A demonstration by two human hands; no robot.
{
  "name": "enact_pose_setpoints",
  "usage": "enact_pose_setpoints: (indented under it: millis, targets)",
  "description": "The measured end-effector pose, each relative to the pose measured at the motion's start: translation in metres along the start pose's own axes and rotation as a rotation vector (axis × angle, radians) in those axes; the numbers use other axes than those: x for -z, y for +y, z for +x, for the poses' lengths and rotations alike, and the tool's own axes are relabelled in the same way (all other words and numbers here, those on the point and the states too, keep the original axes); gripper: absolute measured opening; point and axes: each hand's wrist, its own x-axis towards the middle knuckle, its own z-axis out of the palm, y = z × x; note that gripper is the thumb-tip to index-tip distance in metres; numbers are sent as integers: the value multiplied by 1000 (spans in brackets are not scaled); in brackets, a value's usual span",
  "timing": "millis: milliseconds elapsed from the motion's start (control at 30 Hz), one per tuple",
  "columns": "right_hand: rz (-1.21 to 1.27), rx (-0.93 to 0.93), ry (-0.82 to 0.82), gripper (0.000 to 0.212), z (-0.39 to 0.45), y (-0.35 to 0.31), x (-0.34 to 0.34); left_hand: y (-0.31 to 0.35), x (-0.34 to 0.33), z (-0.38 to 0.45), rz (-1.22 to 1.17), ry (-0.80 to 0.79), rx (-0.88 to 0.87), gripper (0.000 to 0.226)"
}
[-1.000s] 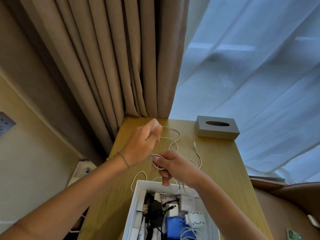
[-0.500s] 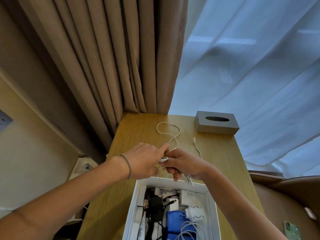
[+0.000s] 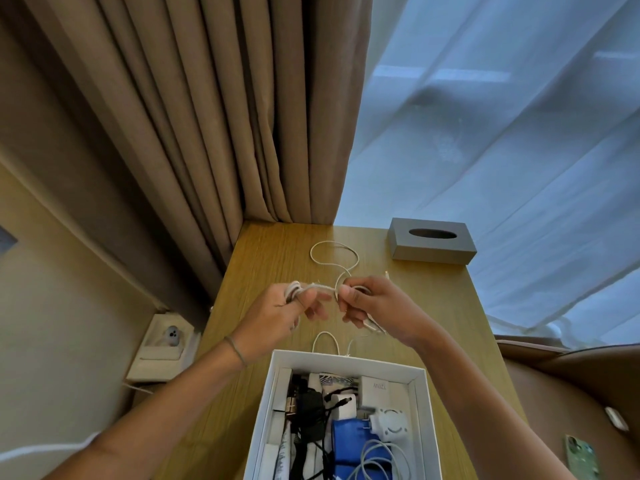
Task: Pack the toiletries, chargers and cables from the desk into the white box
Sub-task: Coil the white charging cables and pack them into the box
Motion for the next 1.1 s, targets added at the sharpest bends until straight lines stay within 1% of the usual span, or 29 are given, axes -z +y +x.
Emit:
enact_pose_setpoints:
  millis: [67, 133, 233, 333, 400, 467, 500, 567, 633, 667, 767, 867, 933, 1000, 1033, 1100]
  targets:
    - [66, 11, 19, 27, 1, 4, -8, 1, -3, 0, -163, 56, 24, 40]
    - [140, 9, 74, 26, 3, 9, -17, 2, -6, 0, -313, 62, 22, 41]
    - [240, -33, 170, 31, 9, 17, -36, 6, -9, -1, -532, 82, 4, 40]
    - [335, -44, 196, 35, 13, 20, -59, 12, -14, 2, -689, 121, 24, 34]
    - [347, -49, 167, 37, 13, 20, -73, 16, -14, 7, -759, 229, 72, 31]
    - [284, -67, 138, 39, 9, 21, -82, 17, -12, 16, -825, 379, 105, 28]
    - [249, -86, 125, 40, 6, 21, -85, 17, -10, 19, -817, 444, 108, 28]
    - [215, -137, 103, 41, -1, 21, -88, 14, -6, 26, -674, 532, 104, 29]
    - [187, -179, 98, 43, -8, 22, -85, 9, -2, 29, -488, 558, 76, 29]
    - [165, -196, 110, 44, -12, 23, -82, 6, -1, 29, -438, 558, 64, 29]
    - [60, -204, 187, 38, -23, 20, -69, -1, 6, 30, -356, 596, 50, 29]
    - [-88, -152, 274, 31, -31, 19, -53, -9, 12, 30, -125, 627, 14, 32]
    - [-86, -95, 298, 29, -35, 15, -41, -12, 11, 29, 41, 575, -27, 33]
    - [57, -47, 278, 33, -37, 7, -33, -12, 7, 24, 258, 476, -110, 36]
    - [111, -32, 273, 35, -37, 3, -31, -11, 4, 23, 344, 393, -152, 39]
    - [143, -23, 296, 39, -36, -3, -25, -8, -1, 20, 403, 163, -171, 52]
